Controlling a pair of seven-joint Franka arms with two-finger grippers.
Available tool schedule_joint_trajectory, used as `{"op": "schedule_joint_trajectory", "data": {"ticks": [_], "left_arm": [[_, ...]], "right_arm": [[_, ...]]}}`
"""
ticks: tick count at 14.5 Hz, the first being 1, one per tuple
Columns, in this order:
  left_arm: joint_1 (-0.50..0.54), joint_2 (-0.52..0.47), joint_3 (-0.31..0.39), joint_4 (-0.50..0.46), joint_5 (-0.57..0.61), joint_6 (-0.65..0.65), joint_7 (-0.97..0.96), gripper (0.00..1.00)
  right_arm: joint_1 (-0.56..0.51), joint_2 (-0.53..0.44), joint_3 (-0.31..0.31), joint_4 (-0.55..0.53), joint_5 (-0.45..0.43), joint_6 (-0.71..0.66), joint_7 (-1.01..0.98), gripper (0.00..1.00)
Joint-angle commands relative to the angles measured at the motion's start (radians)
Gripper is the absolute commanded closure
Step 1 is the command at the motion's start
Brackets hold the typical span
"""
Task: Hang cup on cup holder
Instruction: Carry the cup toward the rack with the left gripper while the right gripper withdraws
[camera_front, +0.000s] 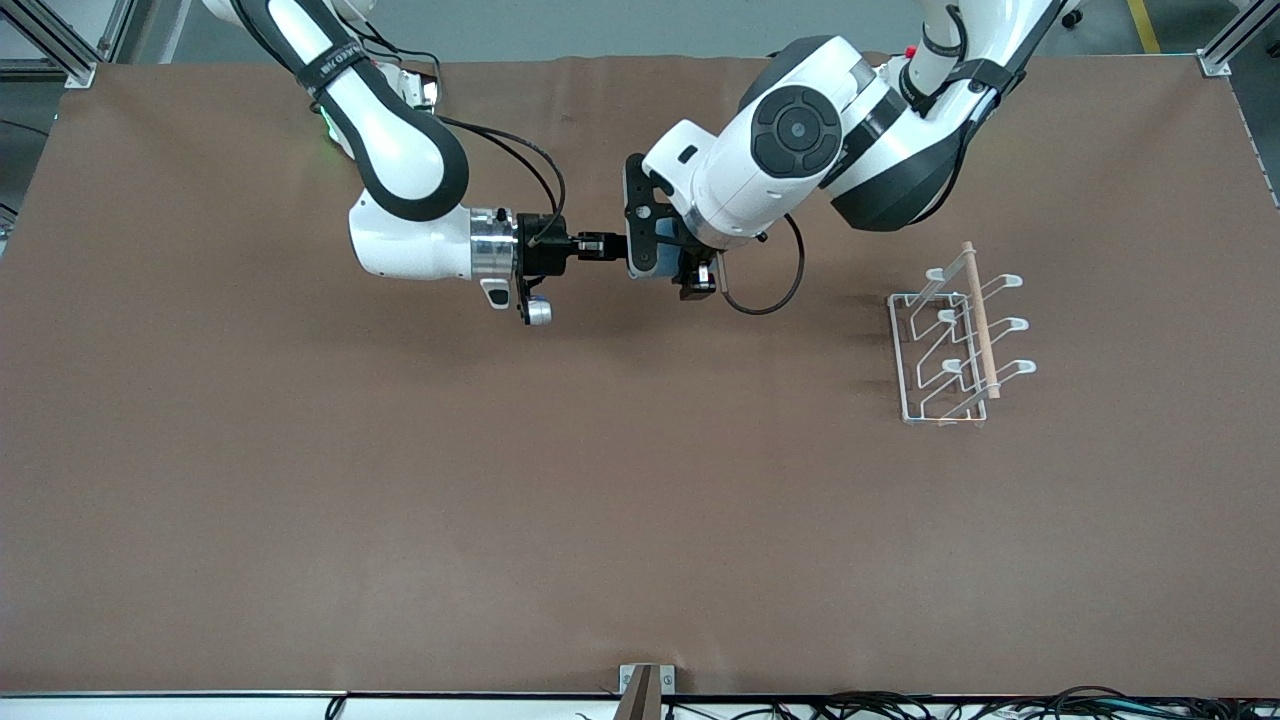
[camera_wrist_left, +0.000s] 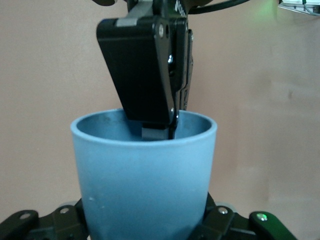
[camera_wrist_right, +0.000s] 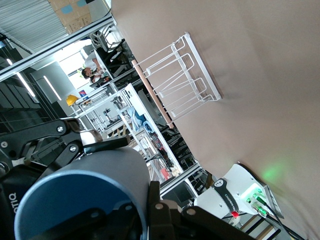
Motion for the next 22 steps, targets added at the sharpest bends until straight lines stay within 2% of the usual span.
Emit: {"op": "schedule_joint_trajectory", "data": {"ticks": [1,2,6,7,9,13,14,15,18,22], "left_arm": [[0.006,-0.012,-0.003,-0.005,0.033,0.000,-0.005,0.86],[0.006,-0.013,-0.002,-0.005,0.047,0.000,-0.003,0.89],[0.012,-0.020,0.003,-0.003,0.123,-0.012,-0.005,0.88],[0.023,-0.029,0.003,-0.005,0.166,-0.025,-0.003,0.88],[0.027,-0.046,0.001,-0.003,0.305,-0.078,0.030,0.86],[0.038,-0.058,0.005,-0.006,0.415,-0.169,0.095,0.88],[0.049,-0.058,0.003,-0.008,0.476,-0.195,0.098,0.97],[0.050,-0.059,-0.005,-0.009,0.566,-0.221,0.115,1.00],[-0.002,-0.049,-0.006,-0.023,0.747,-0.379,0.121,1.00],[-0.008,-0.046,-0.006,-0.119,0.964,-0.454,0.118,1.00]], "right_arm": [[-0.007,-0.022,0.008,0.002,0.024,0.004,-0.001,0.00],[-0.012,-0.023,0.007,0.002,0.024,0.001,-0.001,0.00],[-0.041,-0.028,0.001,0.000,0.009,-0.002,0.000,0.00],[-0.048,-0.029,-0.004,0.002,-0.012,-0.004,0.002,0.00],[-0.076,-0.034,-0.021,0.009,-0.127,-0.007,0.041,0.00],[-0.076,-0.083,-0.117,0.015,-0.513,-0.012,0.120,0.00],[-0.078,-0.106,-0.143,0.012,-0.622,-0.012,0.146,0.00],[-0.075,-0.120,-0.180,0.012,-0.743,-0.021,0.183,0.00],[-0.078,-0.152,-0.266,0.018,-1.107,-0.080,0.293,0.00],[-0.073,-0.184,-0.415,0.018,-1.397,-0.093,0.332,0.00]]}}
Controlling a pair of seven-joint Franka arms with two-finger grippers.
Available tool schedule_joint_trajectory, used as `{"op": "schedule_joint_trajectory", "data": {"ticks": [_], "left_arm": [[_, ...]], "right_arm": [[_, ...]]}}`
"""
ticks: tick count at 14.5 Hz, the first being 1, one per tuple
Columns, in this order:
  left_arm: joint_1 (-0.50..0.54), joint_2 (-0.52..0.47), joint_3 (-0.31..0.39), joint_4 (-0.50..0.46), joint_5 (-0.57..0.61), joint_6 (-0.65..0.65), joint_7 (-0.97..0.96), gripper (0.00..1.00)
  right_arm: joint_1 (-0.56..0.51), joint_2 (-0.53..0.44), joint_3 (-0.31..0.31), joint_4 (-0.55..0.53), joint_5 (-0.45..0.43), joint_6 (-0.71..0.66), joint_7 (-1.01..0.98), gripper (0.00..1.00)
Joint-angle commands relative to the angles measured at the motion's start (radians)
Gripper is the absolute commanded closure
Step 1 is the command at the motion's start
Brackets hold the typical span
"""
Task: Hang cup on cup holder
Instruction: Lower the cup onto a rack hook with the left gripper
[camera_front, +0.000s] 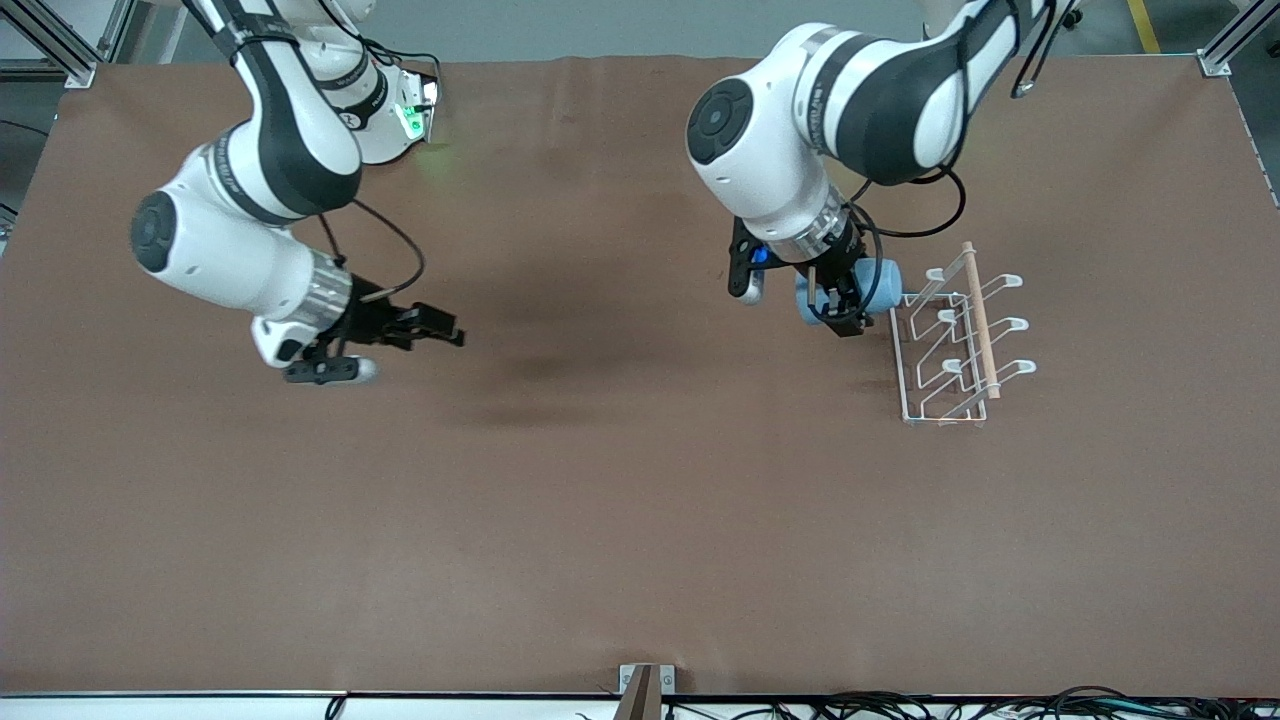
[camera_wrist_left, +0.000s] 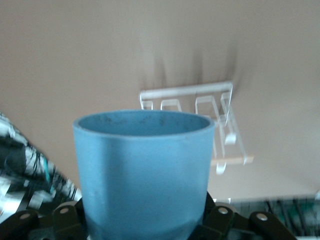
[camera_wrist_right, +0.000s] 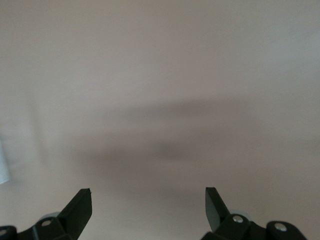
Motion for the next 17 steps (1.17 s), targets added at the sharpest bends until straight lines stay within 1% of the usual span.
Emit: {"op": "schedule_joint_trajectory", "data": {"ticks": [1,3,4,5,6,7,8,9,11,13,14,15,16,17], "left_arm": [[0.002,-0.008,-0.004,-0.085,0.141,-0.032,0.004,1.00],[0.013,-0.006,-0.002,-0.132,0.224,-0.060,-0.016,0.99],[0.014,0.000,-0.002,-0.141,0.250,-0.067,-0.016,1.00],[0.011,0.008,-0.001,-0.162,0.283,-0.078,-0.018,1.00],[0.013,0.017,0.001,-0.184,0.324,-0.090,-0.019,1.00],[0.014,0.030,0.002,-0.201,0.358,-0.112,-0.021,1.00],[0.017,0.043,0.004,-0.214,0.405,-0.132,-0.030,1.00],[0.020,0.066,0.005,-0.221,0.448,-0.141,-0.036,1.00],[0.033,0.124,0.007,-0.224,0.525,-0.184,-0.061,1.00],[0.031,0.193,0.010,-0.228,0.592,-0.225,-0.120,1.00],[0.014,0.219,0.050,-0.230,0.616,-0.232,-0.139,1.00],[-0.010,0.237,0.095,-0.236,0.632,-0.232,-0.148,1.00],[-0.025,0.259,0.125,-0.244,0.657,-0.232,-0.154,1.00],[-0.026,0.279,0.134,-0.245,0.677,-0.232,-0.163,1.00]], "right_arm": [[0.007,-0.042,-0.086,-0.017,-0.188,-0.009,0.027,0.00],[0.005,-0.074,-0.140,-0.005,-0.326,-0.012,0.027,0.00],[0.005,-0.092,-0.163,0.010,-0.363,-0.019,0.024,0.00],[0.004,-0.112,-0.180,0.027,-0.374,-0.047,0.022,0.00],[0.003,-0.116,-0.195,0.076,-0.385,-0.105,0.022,0.00],[0.002,-0.114,-0.215,0.149,-0.407,-0.201,0.025,0.00],[0.003,-0.114,-0.226,0.205,-0.430,-0.266,0.030,0.00],[0.002,-0.117,-0.232,0.240,-0.439,-0.300,0.035,0.00],[0.019,-0.136,-0.284,0.330,-0.436,-0.402,0.039,0.00],[0.016,-0.131,-0.287,0.444,-0.427,-0.526,0.036,0.00],[0.014,-0.131,-0.292,0.478,-0.422,-0.580,0.033,0.00],[0.014,-0.131,-0.307,0.495,-0.407,-0.607,0.030,0.00],[0.020,-0.131,-0.317,0.501,-0.396,-0.593,0.023,0.00],[0.026,-0.129,-0.314,0.521,-0.405,-0.588,0.036,0.00]]}}
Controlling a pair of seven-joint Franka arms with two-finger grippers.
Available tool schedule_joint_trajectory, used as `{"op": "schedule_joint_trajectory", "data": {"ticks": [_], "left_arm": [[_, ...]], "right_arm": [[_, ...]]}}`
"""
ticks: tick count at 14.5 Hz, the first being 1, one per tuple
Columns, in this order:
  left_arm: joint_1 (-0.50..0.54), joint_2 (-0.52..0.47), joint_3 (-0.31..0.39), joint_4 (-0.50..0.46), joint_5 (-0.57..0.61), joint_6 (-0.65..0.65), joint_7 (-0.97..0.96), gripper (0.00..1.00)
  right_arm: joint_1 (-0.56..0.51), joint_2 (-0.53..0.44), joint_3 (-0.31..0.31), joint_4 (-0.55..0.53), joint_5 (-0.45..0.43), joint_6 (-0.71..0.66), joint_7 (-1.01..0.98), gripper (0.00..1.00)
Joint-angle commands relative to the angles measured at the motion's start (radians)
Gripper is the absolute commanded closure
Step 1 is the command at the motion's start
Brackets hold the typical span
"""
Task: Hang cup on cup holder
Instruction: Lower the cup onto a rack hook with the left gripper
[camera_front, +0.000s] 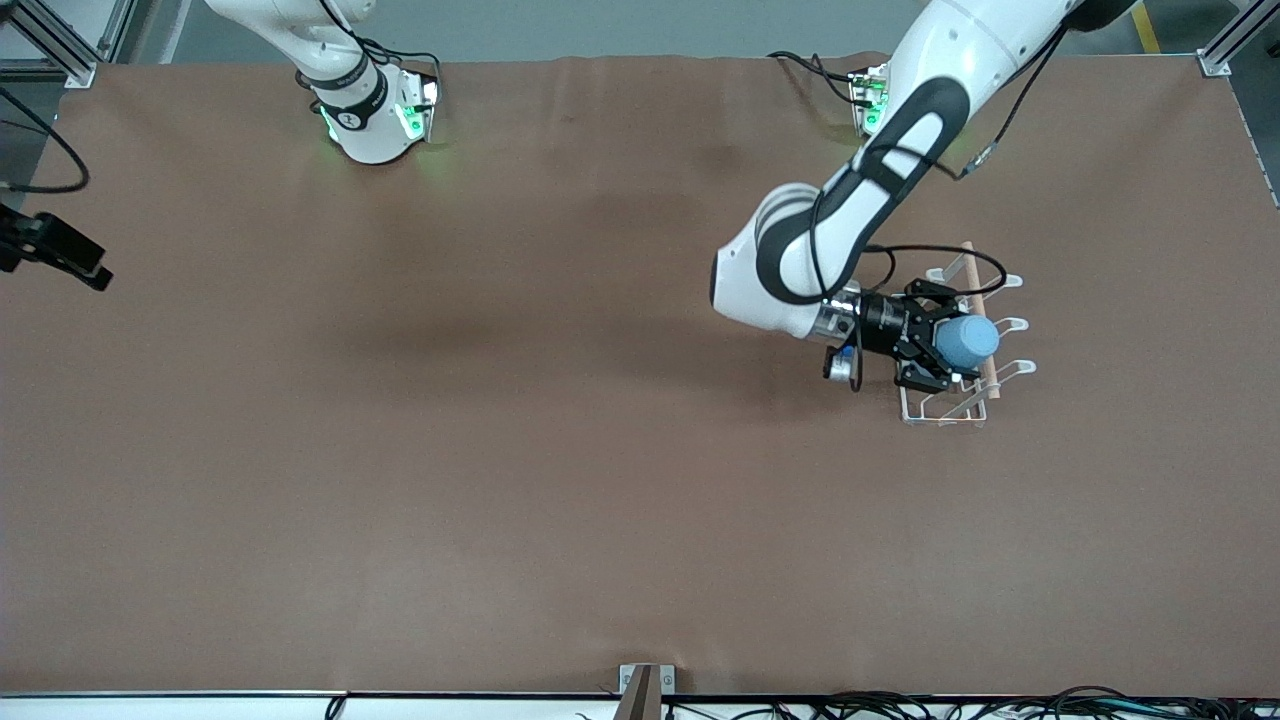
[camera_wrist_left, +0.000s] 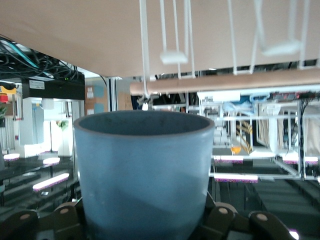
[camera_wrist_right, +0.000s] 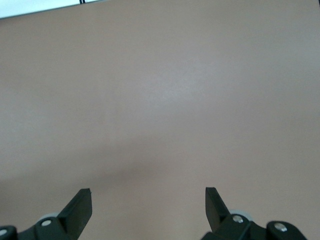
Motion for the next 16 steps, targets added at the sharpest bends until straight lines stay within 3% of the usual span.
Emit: {"op": "schedule_joint_trajectory", "data": {"ticks": [1,10,14,15,16], "left_arm": [[-0.019,0.046,0.037,-0.002,0.067,-0.025,-0.018,1.00],[-0.011,0.087,0.054,-0.066,0.083,-0.027,-0.124,0.96],[-0.008,0.107,0.054,-0.062,0.027,-0.027,-0.131,0.81],[-0.008,0.106,0.054,-0.060,0.023,-0.027,-0.131,0.71],[-0.009,0.104,0.054,-0.057,0.021,-0.028,-0.140,0.51]], "right_arm": [[0.029,0.015,-0.020,0.069,0.011,-0.018,0.014,0.00],[0.026,0.032,-0.021,0.061,0.014,-0.002,0.009,0.00],[0.028,0.029,-0.020,0.052,0.057,-0.017,0.011,0.00],[0.029,0.028,-0.020,0.043,0.063,-0.017,0.011,0.00],[0.029,0.028,-0.020,0.041,0.064,-0.031,0.011,0.00]]}}
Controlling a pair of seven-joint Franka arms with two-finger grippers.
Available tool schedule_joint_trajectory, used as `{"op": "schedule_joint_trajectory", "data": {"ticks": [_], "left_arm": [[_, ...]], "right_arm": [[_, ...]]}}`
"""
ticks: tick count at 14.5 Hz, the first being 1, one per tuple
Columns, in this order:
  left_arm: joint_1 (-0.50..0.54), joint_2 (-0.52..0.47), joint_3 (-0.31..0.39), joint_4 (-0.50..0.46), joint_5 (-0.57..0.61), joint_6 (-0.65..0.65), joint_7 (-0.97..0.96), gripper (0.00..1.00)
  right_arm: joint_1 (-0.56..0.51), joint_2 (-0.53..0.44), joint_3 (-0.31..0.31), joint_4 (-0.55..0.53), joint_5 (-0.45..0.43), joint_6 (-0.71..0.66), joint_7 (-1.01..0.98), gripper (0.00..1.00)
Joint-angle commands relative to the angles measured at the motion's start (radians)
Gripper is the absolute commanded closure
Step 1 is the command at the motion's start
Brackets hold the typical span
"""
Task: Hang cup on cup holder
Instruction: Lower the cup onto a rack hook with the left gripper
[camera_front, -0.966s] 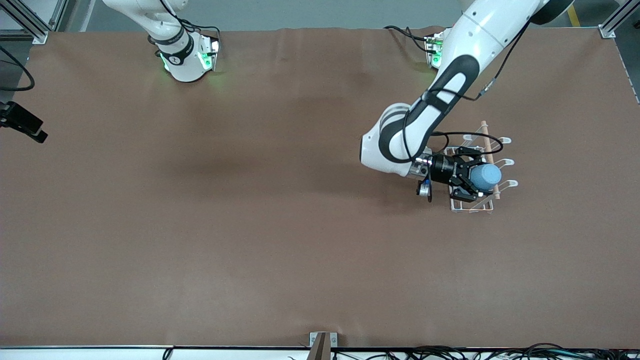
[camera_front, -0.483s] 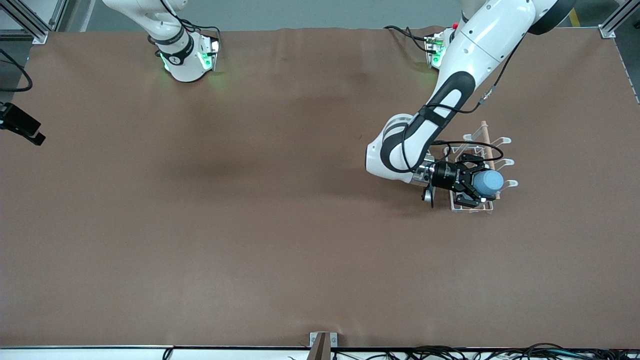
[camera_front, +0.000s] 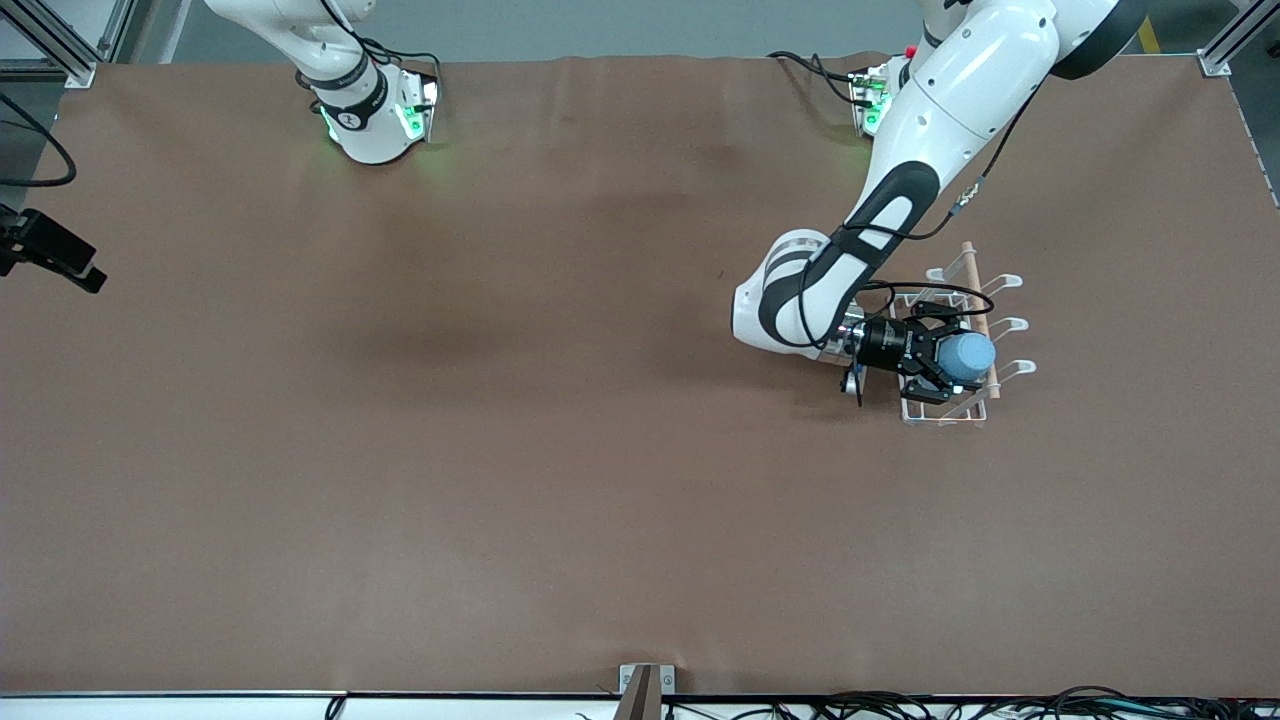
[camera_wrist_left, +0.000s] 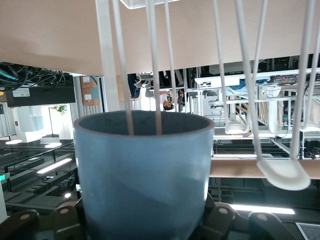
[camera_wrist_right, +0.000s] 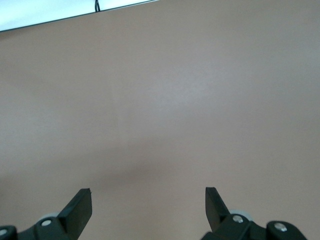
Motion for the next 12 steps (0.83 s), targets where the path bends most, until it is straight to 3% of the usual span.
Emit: {"op": "schedule_joint_trajectory", "data": {"ticks": [1,2,3,4,9,12], "left_arm": [[-0.002,-0.012,-0.002,0.008,-0.028,-0.021,-0.019,0.41],[-0.002,-0.020,-0.002,0.016,-0.058,-0.021,-0.024,0.28],[-0.001,-0.024,-0.002,0.025,-0.066,-0.023,-0.044,0.05],[-0.001,-0.035,-0.002,0.036,-0.080,-0.033,-0.044,0.00],[0.001,-0.067,-0.002,0.065,-0.127,-0.038,-0.029,0.00],[0.001,-0.115,-0.002,0.132,-0.181,-0.039,-0.033,0.00]], "right_arm": [[0.011,-0.001,-0.012,-0.001,0.019,-0.026,0.011,0.00],[0.010,-0.001,-0.012,-0.001,0.019,-0.027,0.011,0.00],[0.008,-0.001,-0.014,0.000,0.017,-0.029,0.009,0.00],[0.007,-0.001,-0.015,0.000,0.017,-0.030,0.003,0.00],[0.008,-0.001,-0.017,0.000,0.017,-0.049,-0.018,0.00],[-0.022,-0.001,-0.008,0.000,0.019,-0.049,-0.020,0.00]]}}
